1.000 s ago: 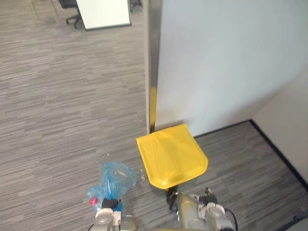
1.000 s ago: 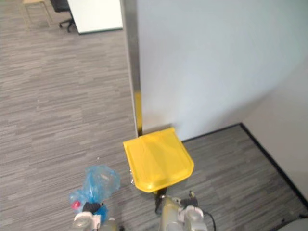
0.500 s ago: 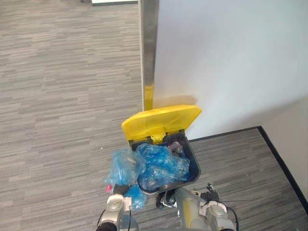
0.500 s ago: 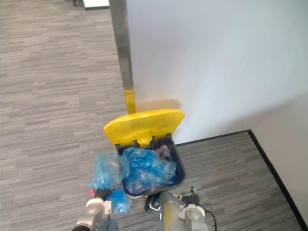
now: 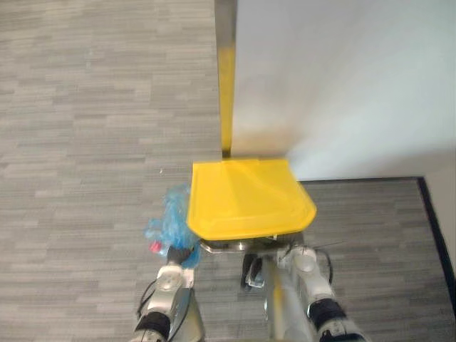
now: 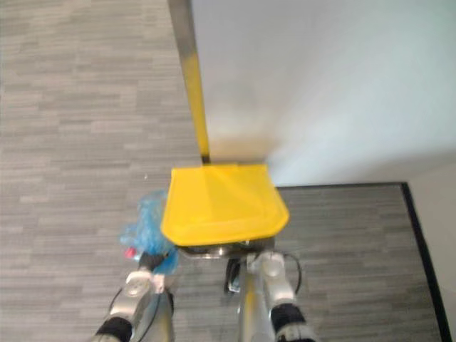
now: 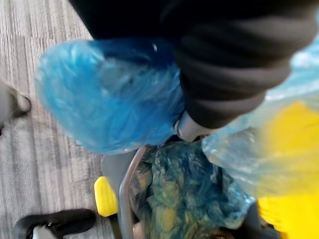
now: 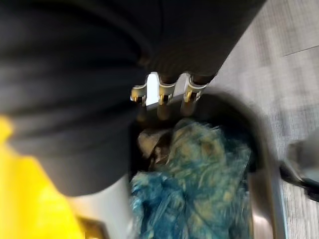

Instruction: Gather rubbish on tea table into small bin, then transfer packed bag to large trash can.

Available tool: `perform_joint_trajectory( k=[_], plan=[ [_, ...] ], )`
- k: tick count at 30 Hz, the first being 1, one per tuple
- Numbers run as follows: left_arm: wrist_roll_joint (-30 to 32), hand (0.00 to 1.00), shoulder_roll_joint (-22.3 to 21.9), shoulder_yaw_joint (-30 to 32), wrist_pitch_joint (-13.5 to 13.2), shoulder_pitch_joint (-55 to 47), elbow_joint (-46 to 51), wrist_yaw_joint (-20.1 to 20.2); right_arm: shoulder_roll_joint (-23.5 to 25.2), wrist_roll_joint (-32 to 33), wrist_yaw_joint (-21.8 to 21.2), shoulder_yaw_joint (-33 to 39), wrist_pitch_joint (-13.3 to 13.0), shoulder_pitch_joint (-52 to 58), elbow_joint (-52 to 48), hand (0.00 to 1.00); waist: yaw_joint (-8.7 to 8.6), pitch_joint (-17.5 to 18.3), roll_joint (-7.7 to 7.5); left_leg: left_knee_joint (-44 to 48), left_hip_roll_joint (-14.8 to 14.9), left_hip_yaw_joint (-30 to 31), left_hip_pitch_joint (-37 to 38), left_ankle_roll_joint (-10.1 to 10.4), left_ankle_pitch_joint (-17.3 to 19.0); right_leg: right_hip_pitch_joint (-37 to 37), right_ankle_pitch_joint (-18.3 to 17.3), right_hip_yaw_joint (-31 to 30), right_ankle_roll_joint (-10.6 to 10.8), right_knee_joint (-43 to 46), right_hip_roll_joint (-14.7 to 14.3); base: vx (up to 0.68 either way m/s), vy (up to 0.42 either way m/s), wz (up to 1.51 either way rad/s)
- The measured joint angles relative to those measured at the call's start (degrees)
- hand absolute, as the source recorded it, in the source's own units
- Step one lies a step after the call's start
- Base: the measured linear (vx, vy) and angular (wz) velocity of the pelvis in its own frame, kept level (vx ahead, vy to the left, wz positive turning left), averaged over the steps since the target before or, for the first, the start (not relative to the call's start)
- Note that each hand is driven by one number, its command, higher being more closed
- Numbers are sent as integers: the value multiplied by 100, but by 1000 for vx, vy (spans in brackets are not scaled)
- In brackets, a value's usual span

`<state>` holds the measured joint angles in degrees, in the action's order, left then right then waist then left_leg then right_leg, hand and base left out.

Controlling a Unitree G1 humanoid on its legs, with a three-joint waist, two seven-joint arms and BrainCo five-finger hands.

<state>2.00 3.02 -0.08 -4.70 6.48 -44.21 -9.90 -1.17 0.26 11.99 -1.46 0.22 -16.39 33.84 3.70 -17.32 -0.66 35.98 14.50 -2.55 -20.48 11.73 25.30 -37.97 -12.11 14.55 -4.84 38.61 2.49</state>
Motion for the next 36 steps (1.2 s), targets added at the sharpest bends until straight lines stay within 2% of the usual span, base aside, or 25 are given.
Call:
perform_joint_trajectory(
  k=[1,3,7,10,13,16,20,29,31,34,36],
  plan=[
    [-9,100,7,-81,2,-28,-29,-3,-17,73,37,2,1,-168,-113,0,2,-30,-19,-177,-10,-6,64,144,-131,9,92,19,-125,-22,9,-7,-99,12],
    [-20,100,18,-146,-7,-34,-2,-4,-116,243,49,-75,-8,-540,-164,0,-5,-35,-12,-468,-14,11,153,207,-309,107,190,69,-200,-220,-13,-10,-92,10],
    [-226,100,37,-237,-108,98,66,-12,-361,485,178,-111,-69,-1306,-182,0,10,-54,2,-708,-11,133,104,121,-512,186,422,229,-224,-677,-63,-29,-33,11],
    [-231,100,73,-367,-138,180,169,-21,-574,568,281,-102,-113,-1542,-264,0,20,-115,2,-719,-17,205,-58,219,-623,188,486,308,-183,-730,-17,-75,-3,21],
    [-231,100,87,-390,-152,238,267,-52,-609,725,359,-93,-133,-1679,-381,0,27,-120,4,-804,-61,375,-186,218,-741,188,566,406,-167,-875,22,-50,-1,27],
    [-231,100,103,-435,-172,295,306,-125,-606,791,377,-97,-134,-1888,-378,0,100,-122,3,-858,-61,416,-240,247,-795,188,612,473,-176,-967,30,-28,-16,10],
    [-239,100,176,-512,-183,344,413,-130,-612,890,384,-86,-134,-2107,-368,0,103,-134,-13,-874,-63,421,-256,243,-818,189,641,487,-172,-978,33,0,0,0],
    [-596,100,509,-1026,-242,462,1484,-227,-831,989,398,72,-141,-2650,-122,0,118,-272,-24,-924,-90,518,-233,277,-887,243,666,499,-192,-894,61,5,-3,5],
    [-733,100,520,-1113,-262,470,1816,-227,-915,989,402,70,-142,-2686,-114,0,106,-416,-21,-931,-90,554,-110,275,-887,380,653,501,-170,-897,54,-4,5,8],
    [-959,100,559,-1243,-454,457,2309,-223,-1043,985,403,63,-180,-2808,71,0,104,-480,-45,-959,-105,589,-113,264,-890,395,611,503,-93,-932,52,-27,-8,5],
    [-1062,100,585,-1286,-478,452,2574,-224,-1062,982,402,63,-181,-2818,111,0,101,-480,-46,-989,-109,614,-106,258,-905,397,612,507,-91,-942,45,-8,-10,2]
  ],
)
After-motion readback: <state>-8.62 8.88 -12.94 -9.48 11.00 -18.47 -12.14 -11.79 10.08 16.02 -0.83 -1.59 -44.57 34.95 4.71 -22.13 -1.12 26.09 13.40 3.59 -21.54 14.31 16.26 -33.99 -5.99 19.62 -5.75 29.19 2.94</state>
